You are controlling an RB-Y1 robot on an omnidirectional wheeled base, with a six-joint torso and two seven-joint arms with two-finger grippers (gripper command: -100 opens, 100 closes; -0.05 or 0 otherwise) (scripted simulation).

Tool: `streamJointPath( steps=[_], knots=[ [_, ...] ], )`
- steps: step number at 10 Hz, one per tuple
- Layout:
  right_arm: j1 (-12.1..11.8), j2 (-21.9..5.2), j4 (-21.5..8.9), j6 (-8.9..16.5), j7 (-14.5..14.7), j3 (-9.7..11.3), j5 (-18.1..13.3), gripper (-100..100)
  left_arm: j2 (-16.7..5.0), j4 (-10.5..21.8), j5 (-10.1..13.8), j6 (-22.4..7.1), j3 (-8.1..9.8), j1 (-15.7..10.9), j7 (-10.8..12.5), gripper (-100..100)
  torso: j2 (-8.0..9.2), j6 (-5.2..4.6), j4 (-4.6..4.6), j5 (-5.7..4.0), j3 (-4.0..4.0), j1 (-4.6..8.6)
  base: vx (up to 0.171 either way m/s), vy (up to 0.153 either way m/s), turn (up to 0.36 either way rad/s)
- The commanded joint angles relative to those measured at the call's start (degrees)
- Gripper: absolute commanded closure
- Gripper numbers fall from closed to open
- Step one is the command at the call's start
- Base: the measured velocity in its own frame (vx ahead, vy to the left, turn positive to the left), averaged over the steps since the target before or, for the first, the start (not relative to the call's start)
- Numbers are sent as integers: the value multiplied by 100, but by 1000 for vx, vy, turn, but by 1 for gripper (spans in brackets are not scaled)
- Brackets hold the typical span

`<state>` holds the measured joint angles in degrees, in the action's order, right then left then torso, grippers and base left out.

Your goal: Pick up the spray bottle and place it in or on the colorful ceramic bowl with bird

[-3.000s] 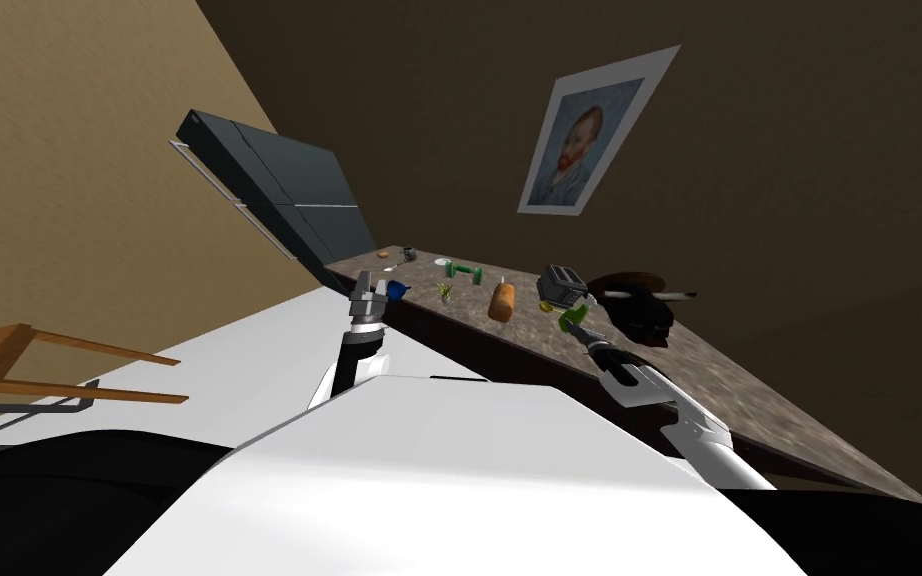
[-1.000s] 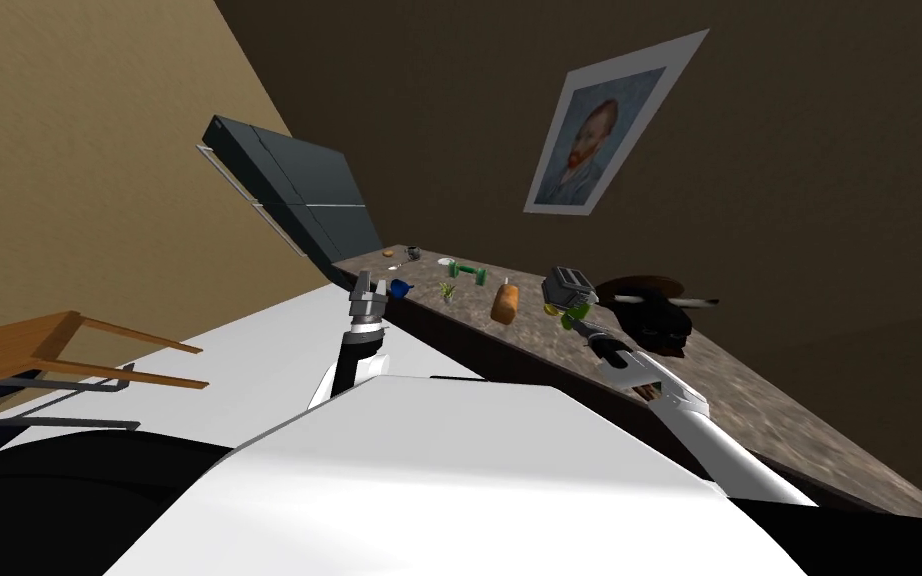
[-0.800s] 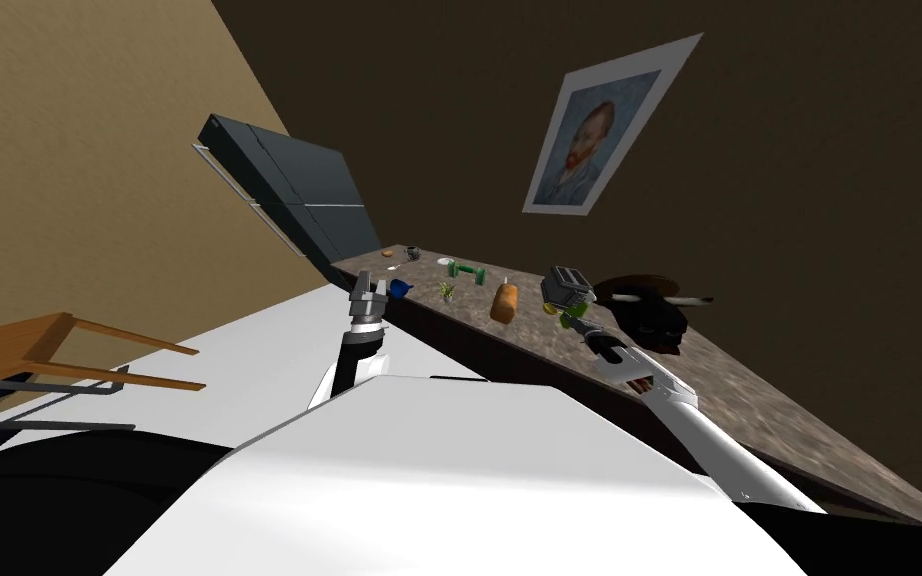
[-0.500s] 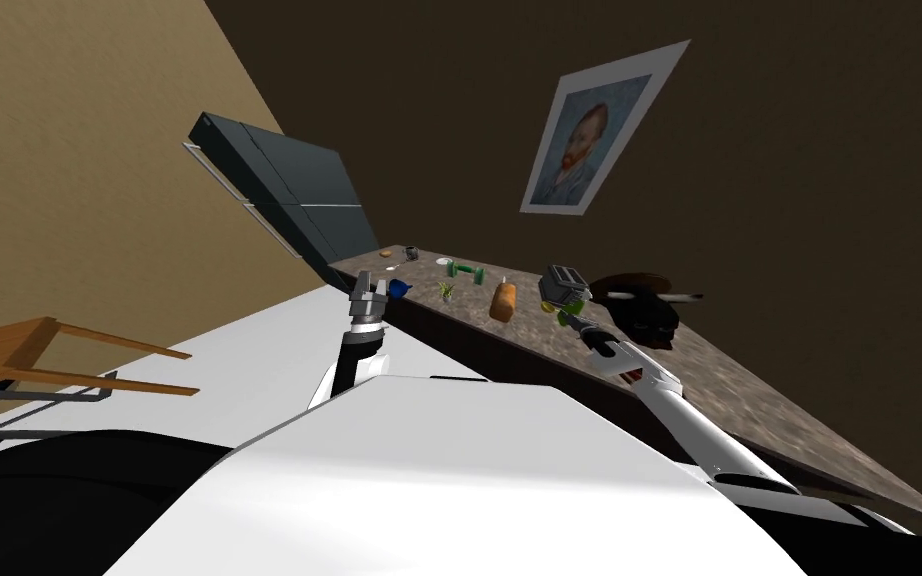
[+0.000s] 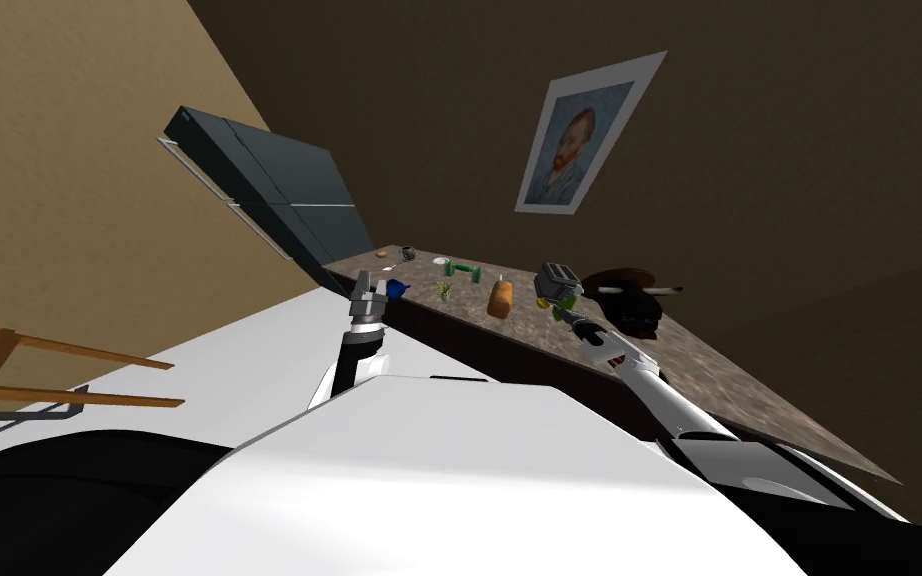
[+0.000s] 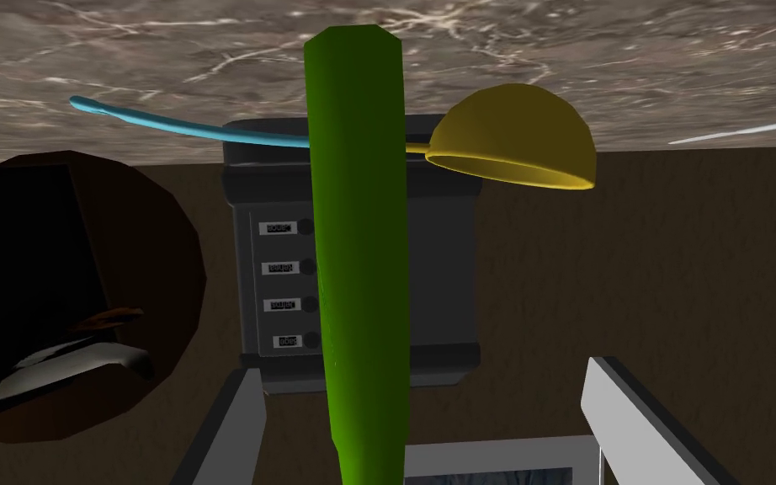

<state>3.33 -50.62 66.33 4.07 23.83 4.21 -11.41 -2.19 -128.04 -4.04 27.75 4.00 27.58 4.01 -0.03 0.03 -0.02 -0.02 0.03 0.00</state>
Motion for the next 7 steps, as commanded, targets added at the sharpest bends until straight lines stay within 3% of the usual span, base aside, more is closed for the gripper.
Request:
streamJointPath(
  steps=[1, 2, 4, 5, 6, 7],
  knots=[
    [197, 1, -220, -35, 10, 27, 9, -100, 0, 0, 0, 0, 0, 0, 0, 0, 0, 0, 0, 0, 0, 0, -9, 6, 9],
    [398, -6, -421, -168, 82, 273, 86, -100, 0, 0, 0, 0, 0, 0, 0, 0, -4, 0, -1, -1, 2, 3, -19, 10, -88],
    [626, -6, -648, -168, 82, 273, 86, -100, 0, 0, 0, 0, 0, 0, 0, 0, -2, 0, -1, -1, 1, 2, -18, 8, -31],
    [866, -14, -886, -301, 153, 518, 163, -100, 0, 0, 0, 0, 0, 0, 0, 0, -4, 0, -1, -1, 2, 3, -21, 8, -73],
    [1019, -14, -1058, -301, 153, 518, 163, -100, 0, 0, 0, 0, 0, 0, 0, 0, -2, -2, -1, -2, 2, 3, -26, 15, -71],
    [1224, -21, -1284, -434, 225, 763, 240, -100, 0, 0, 0, 0, 0, 0, 0, 0, -1, 0, -1, -1, 1, 1, -34, 17, -96]
  ],
)
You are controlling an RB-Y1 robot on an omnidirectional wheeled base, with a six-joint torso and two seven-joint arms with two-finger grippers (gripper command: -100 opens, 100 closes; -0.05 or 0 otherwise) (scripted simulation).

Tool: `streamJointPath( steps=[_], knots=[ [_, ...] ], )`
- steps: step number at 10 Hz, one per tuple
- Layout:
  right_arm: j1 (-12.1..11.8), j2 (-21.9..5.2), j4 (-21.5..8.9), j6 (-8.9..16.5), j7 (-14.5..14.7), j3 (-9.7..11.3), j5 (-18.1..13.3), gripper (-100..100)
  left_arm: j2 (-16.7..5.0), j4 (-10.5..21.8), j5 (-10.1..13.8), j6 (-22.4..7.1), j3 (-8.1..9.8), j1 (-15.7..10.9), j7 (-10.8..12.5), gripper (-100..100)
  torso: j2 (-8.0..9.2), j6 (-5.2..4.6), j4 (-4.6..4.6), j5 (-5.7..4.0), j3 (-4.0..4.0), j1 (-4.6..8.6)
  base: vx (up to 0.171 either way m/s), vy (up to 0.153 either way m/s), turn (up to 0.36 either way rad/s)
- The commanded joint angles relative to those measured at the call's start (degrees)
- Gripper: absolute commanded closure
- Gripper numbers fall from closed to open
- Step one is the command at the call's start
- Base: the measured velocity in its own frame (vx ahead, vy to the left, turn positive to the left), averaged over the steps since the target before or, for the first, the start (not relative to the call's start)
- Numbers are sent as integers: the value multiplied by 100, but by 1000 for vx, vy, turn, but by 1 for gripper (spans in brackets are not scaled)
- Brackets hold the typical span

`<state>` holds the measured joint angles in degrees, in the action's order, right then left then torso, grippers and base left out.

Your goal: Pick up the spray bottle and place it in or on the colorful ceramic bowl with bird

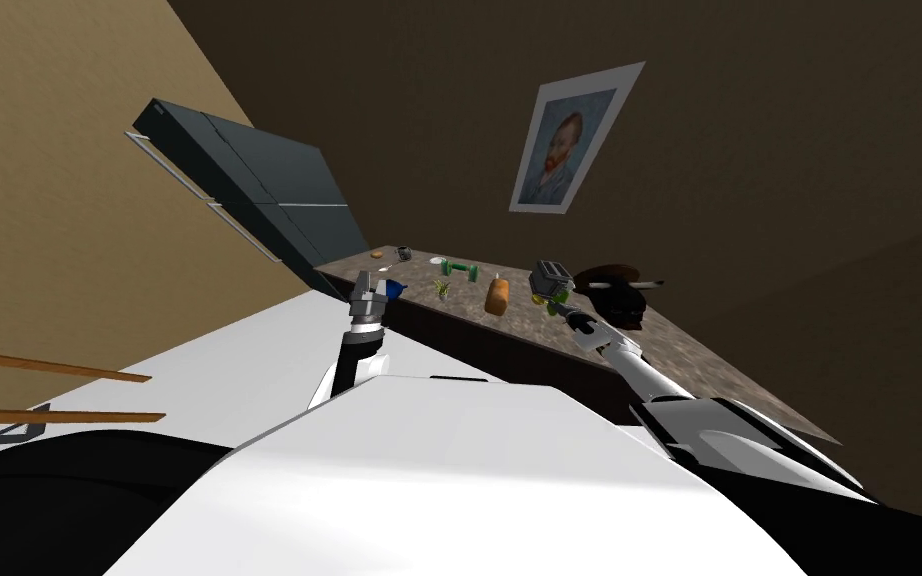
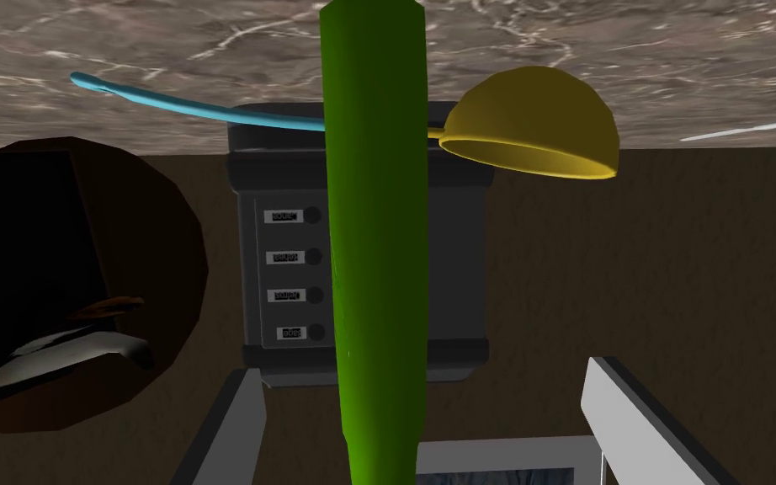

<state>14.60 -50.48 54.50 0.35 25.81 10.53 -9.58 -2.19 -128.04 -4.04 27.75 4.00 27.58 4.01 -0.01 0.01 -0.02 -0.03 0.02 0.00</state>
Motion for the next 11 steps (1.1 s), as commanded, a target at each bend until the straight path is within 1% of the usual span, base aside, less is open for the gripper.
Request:
streamJointPath(
  steps=[1, 2, 3, 4, 5, 6, 10, 11],
  knots=[
    [286, -35, -286, -62, 27, 132, 57, -100, 0, 0, 0, 0, 0, 0, 0, 0, 0, 0, 0, 0, 0, 0, -33, 15, -52],
    [521, -42, -560, -195, 98, 377, 134, -100, 0, 0, 0, 0, 0, 0, 0, 0, 0, 1, 1, 1, 0, 1, -28, 11, -95],
    [687, -42, -721, -195, 98, 377, 134, -100, 0, 0, 0, 0, 0, 0, 0, 0, 0, -1, 0, 0, 0, 2, -30, 11, -52],
    [783, -42, -746, -195, 98, 377, 134, -100, 0, 0, 0, 0, 0, 0, 0, 0, 0, 1, 1, 0, -1, 2, -19, 5, 6],
    [724, -47, -730, -201, 90, 380, 135, -100, 0, 0, 0, 0, 0, 0, 0, 0, -4, 3, 0, 0, 2, 2, 0, 0, 0],
    [743, -45, -749, -212, 93, 383, 134, 100, 0, 0, 0, 0, 0, 0, 0, 0, -7, 0, -1, -1, 4, 5, 0, 0, 0],
    [742, -45, -747, -211, 92, 382, 135, 100, 0, 0, 0, 0, 0, 0, 0, 0, -11, 1, -3, -1, 6, 5, 0, 0, 0],
    [741, -45, -747, -211, 92, 382, 134, 0, 0, 0, 0, 0, 0, 0, 0, 0, -11, 1, -3, -1, 6, 5, 0, 0, 0]
  ],
)
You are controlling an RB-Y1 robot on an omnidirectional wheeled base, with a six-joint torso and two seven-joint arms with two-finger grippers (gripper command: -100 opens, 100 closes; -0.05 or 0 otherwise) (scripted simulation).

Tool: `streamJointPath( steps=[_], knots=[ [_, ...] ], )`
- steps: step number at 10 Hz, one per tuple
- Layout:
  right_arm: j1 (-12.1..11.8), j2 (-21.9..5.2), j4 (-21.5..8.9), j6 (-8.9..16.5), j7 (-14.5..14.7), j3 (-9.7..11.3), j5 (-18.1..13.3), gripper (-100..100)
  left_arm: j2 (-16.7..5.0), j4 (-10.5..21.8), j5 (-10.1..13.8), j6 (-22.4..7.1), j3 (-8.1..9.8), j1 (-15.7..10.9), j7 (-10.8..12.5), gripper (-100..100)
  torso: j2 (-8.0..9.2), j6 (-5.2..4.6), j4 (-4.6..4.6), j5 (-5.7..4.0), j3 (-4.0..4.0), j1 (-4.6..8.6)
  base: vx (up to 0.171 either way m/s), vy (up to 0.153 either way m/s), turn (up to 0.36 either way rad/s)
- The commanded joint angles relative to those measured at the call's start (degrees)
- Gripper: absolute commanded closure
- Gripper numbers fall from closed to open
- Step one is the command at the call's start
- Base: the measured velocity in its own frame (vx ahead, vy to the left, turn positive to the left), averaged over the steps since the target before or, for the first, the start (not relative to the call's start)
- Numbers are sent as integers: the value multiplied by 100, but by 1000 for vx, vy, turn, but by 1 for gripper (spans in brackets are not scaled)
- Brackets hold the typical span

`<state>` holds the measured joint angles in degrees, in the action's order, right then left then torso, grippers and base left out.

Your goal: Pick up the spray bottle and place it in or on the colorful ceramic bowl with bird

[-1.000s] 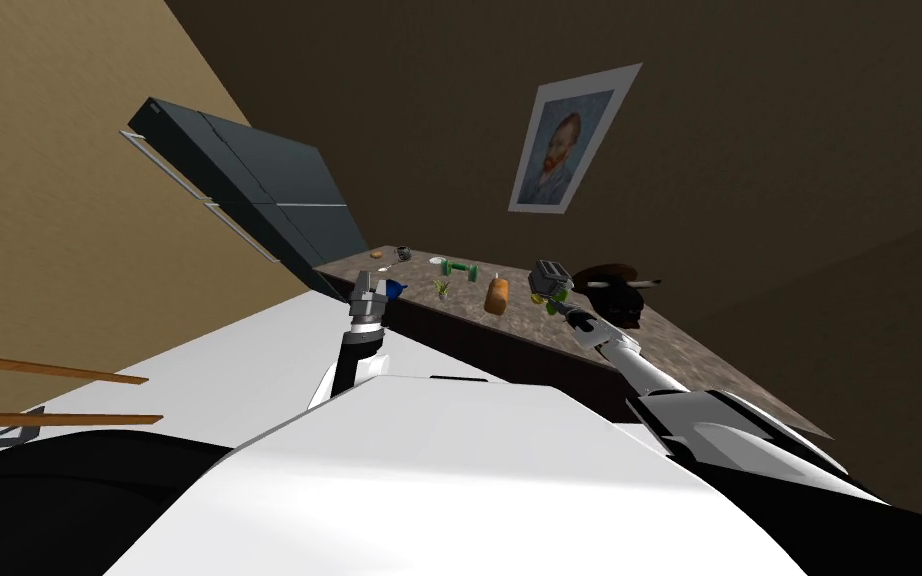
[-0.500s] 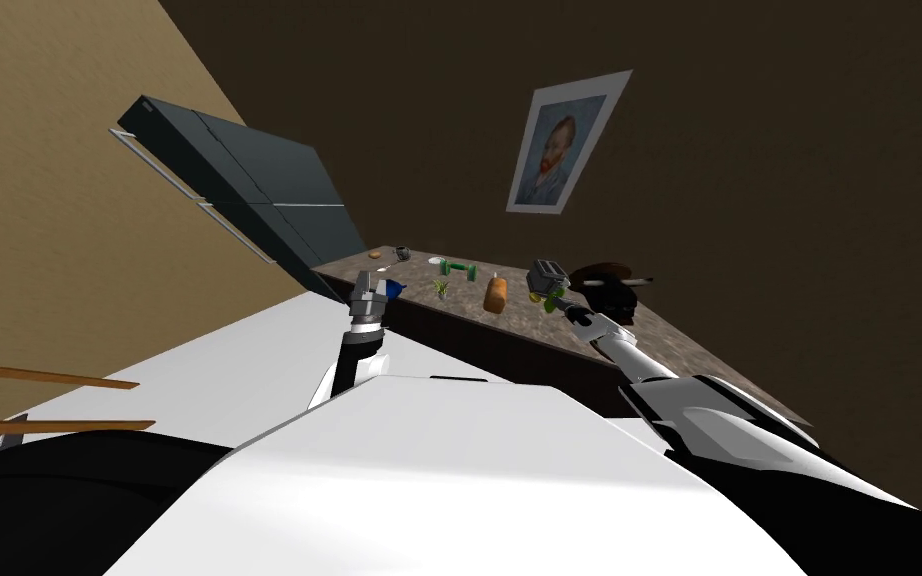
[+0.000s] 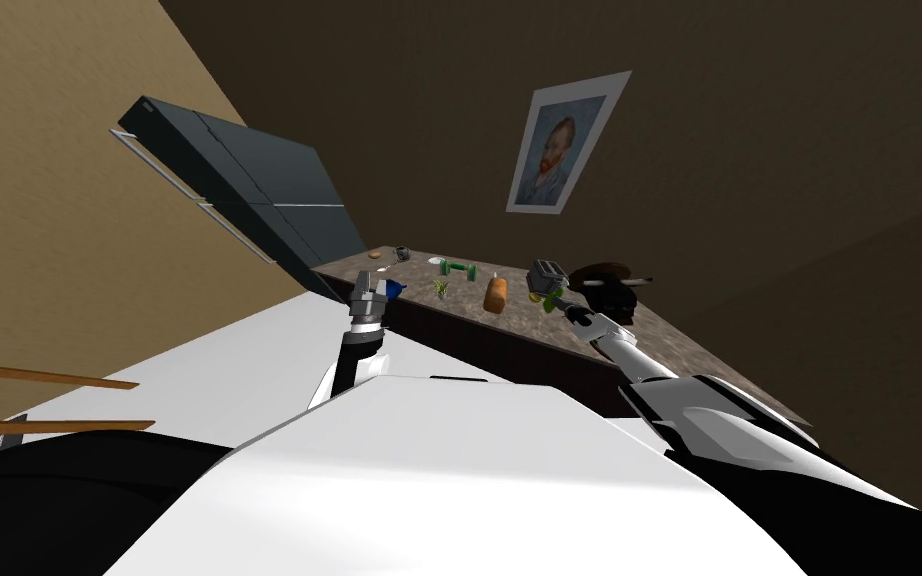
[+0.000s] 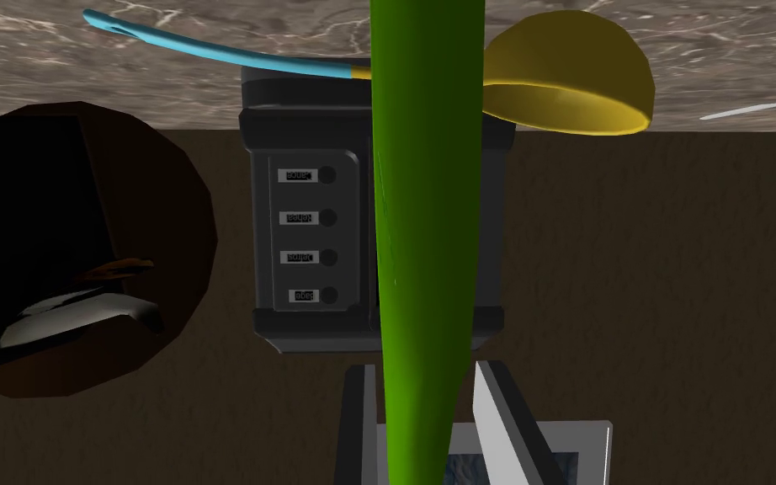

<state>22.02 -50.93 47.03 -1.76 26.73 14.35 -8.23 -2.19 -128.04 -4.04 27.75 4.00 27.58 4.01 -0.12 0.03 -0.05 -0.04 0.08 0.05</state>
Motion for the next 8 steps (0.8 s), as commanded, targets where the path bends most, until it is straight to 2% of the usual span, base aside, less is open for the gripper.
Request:
streamJointPath(
  steps=[1, 2, 3, 4, 5, 6, 7, 8],
  knots=[
    [-286, 10, 286, 149, -66, -250, -78, 100, 0, 0, 0, 0, 0, 0, 0, 0, 0, 0, 0, 0, 0, 0, 23, -10, 112],
    [-387, 10, 429, 149, -66, -250, -78, 100, 0, 0, 0, 0, 0, 0, 0, 0, -5, 4, 0, -1, 2, 3, 29, -23, 47],
    [-605, 18, 653, 282, -137, -492, -155, 100, 0, 0, 0, 0, 0, 0, 0, 0, -10, 4, -3, -5, 6, 8, 44, -18, 89],
    [-788, 18, 834, 282, -137, -496, -155, 100, 0, 0, 0, 0, 0, 0, 0, 0, -17, 7, -4, -7, 10, 9, 39, -13, 55],
    [-815, 18, 856, 282, -137, -496, -155, 100, 0, 0, 0, 0, 0, 0, 0, 0, -19, 10, -12, -15, 15, 7, 20, -8, -2],
    [-1035, 25, 1084, 415, -209, -741, -232, 100, 0, 0, 0, 0, 0, 0, 0, 0, -16, 10, -21, -25, 18, 6, 20, -5, 99],
    [-1208, 25, 1275, 415, -209, -741, -232, 100, 0, 0, 0, 0, 0, 0, 0, 0, -18, 15, -21, -27, 19, 6, 22, -12, 58],
    [-1401, 32, 1492, 548, -280, -987, -308, 100, 0, 0, 0, 0, 0, 0, 0, 0, -17, 13, -26, -33, 22, 7, 33, -13, 91]
  ],
)
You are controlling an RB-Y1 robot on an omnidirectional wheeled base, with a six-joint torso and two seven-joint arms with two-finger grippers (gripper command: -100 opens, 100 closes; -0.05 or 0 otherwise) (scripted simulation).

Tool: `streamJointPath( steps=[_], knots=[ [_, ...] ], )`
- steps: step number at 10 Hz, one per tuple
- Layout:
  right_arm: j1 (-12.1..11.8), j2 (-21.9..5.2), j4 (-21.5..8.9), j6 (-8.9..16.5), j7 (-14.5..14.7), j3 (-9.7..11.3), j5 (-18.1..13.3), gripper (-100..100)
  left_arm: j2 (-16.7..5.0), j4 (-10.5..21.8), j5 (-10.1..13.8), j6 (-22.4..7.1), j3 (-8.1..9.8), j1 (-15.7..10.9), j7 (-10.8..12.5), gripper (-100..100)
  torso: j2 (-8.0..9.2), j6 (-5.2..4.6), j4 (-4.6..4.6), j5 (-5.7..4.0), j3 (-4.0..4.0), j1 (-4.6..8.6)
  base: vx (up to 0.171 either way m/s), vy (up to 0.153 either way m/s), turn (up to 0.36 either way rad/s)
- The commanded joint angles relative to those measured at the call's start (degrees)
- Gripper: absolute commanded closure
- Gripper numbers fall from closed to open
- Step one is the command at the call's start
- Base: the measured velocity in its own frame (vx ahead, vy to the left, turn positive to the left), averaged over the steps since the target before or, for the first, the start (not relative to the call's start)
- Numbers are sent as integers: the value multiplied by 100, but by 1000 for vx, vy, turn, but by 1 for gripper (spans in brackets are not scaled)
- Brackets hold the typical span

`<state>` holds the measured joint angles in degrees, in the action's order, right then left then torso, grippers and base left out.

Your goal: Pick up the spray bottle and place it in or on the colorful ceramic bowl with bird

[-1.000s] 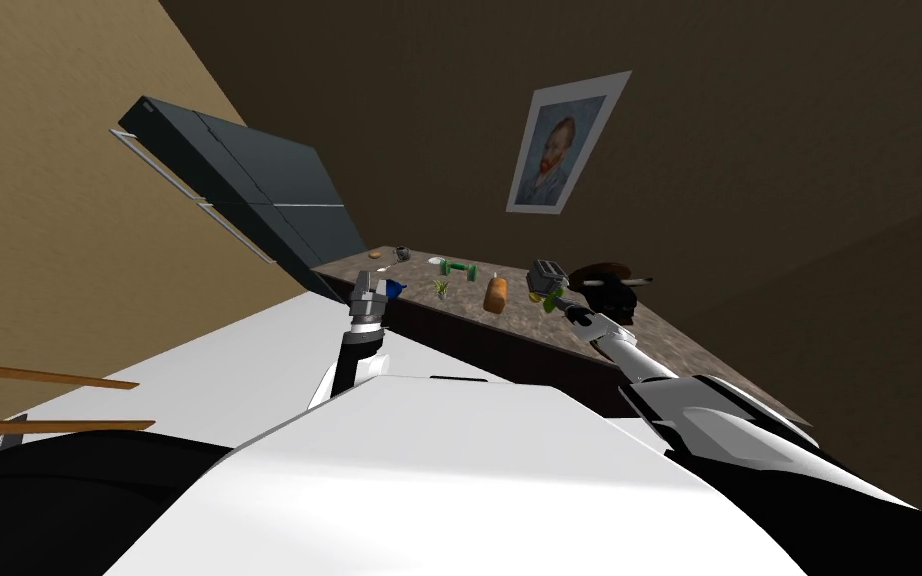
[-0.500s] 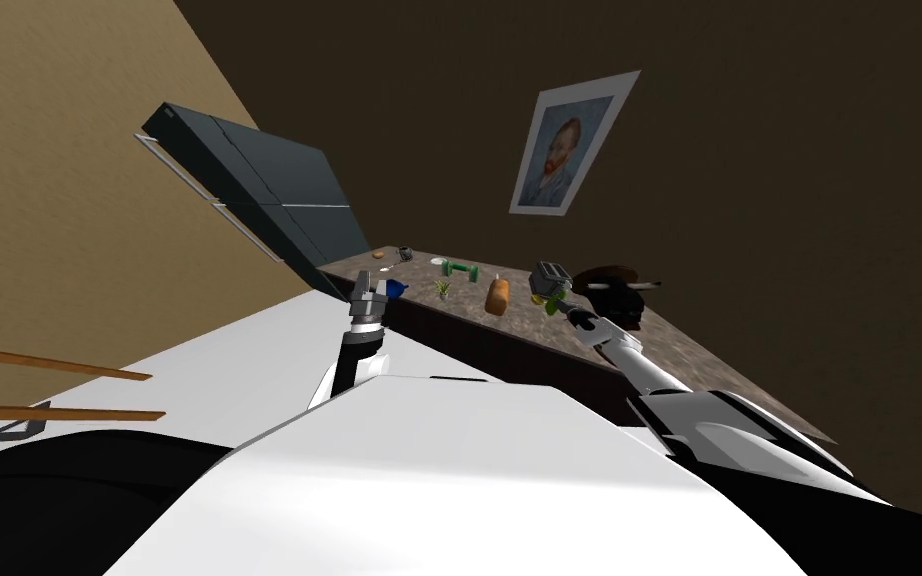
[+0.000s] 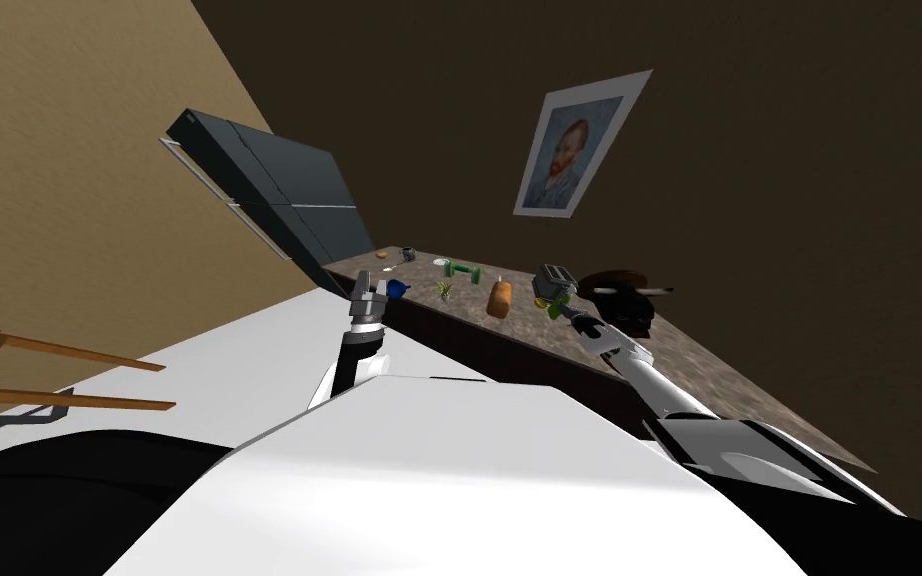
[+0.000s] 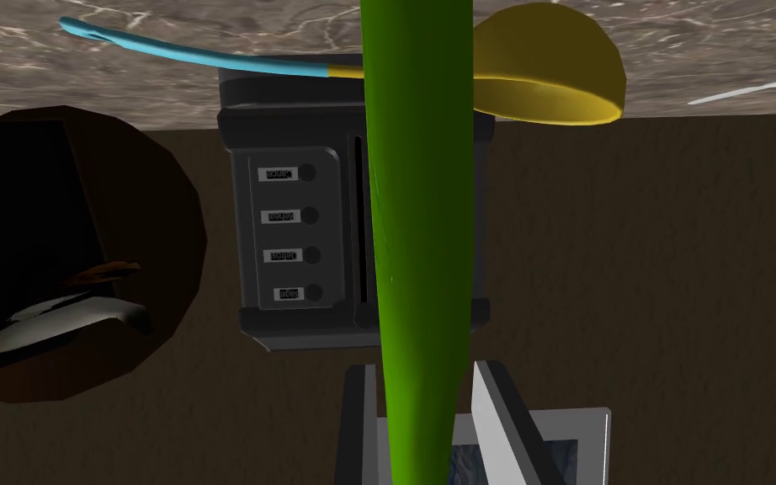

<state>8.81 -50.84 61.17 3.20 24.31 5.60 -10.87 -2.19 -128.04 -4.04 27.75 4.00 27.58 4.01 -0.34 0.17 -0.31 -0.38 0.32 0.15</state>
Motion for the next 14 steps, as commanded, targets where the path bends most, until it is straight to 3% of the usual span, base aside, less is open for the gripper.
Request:
streamJointPath(
  steps=[1, 2, 3, 4, 5, 6, 7, 9, 10, 11, 12, 13, 14],
  knots=[
    [-286, 23, 286, 52, -38, -112, -44, 100, 0, 0, 0, 0, 0, 0, 0, 0, 0, 0, 0, 0, 0, 0, 32, -14, 47],
    [-494, 31, 532, 185, -110, -357, -121, 100, 0, 0, 0, 0, 0, 0, 0, 0, 0, -1, -2, -3, 1, 0, 28, -16, 101],
    [-685, 31, 723, 185, -110, -357, -121, 100, 0, 0, 0, 0, 0, 0, 0, 0, -1, 3, 1, 0, 0, 1, 26, -18, 54],
    [-780, 31, 723, 185, -110, -357, -121, 100, 0, 0, 0, 0, 0, 0, 0, 0, 2, -1, -1, -3, 0, 1, 16, -7, 8],
    [-983, 38, 983, 318, -182, -602, -198, 100, 0, 0, 0, 0, 0, 0, 0, 0, 6, -12, -11, -12, 3, 7, 22, -7, 80],
    [-1202, 38, 1151, 318, -182, -602, -198, 100, 0, 0, 0, 0, 0, 0, 0, 0, 5, -13, -12, -14, 4, 14, 22, -11, 47],
    [-1400, 45, 1411, 451, -253, -848, -275, 100, 0, 0, 0, 0, 0, 0, 0, 0, 5, -16, -14, -16, 5, 17, 28, -16, 101],
    [-1637, 45, 1578, 451, -253, -848, -275, 100, 0, 0, 0, 0, 0, 0, 0, 0, 1, -16, -14, -16, 7, 20, 22, -15, 26],
    [-1854, 52, 1806, 584, -325, -1093, -352, 100, 0, 0, 0, 0, 0, 0, 0, 0, 4, -18, -14, -16, 6, 19, 20, -9, 82],
    [-2037, 52, 1945, 584, -325, -1093, -352, 100, 0, 0, 0, 0, 0, 0, 0, 0, 3, -16, -11, -11, 4, 18, 24, -15, 51],
    [-2065, 52, 2006, 584, -325, -1093, -352, 100, 0, 0, 0, 0, 0, 0, 0, 0, 3, -16, -13, -12, 5, 17, 12, -8, 1],
    [-2302, 60, 2234, 717, -396, -1339, -429, 100, 0, 0, 0, 0, 0, 0, 0, 0, 5, -15, -12, -11, 4, 13, 23, -9, 92],
    [-2450, 60, 2387, 717, -396, -1339, -429, 100, 0, 0, 0, 0, 0, 0, 0, 0, 2, -12, -9, -7, 4, 12, 26, -14, 63]
  ],
)
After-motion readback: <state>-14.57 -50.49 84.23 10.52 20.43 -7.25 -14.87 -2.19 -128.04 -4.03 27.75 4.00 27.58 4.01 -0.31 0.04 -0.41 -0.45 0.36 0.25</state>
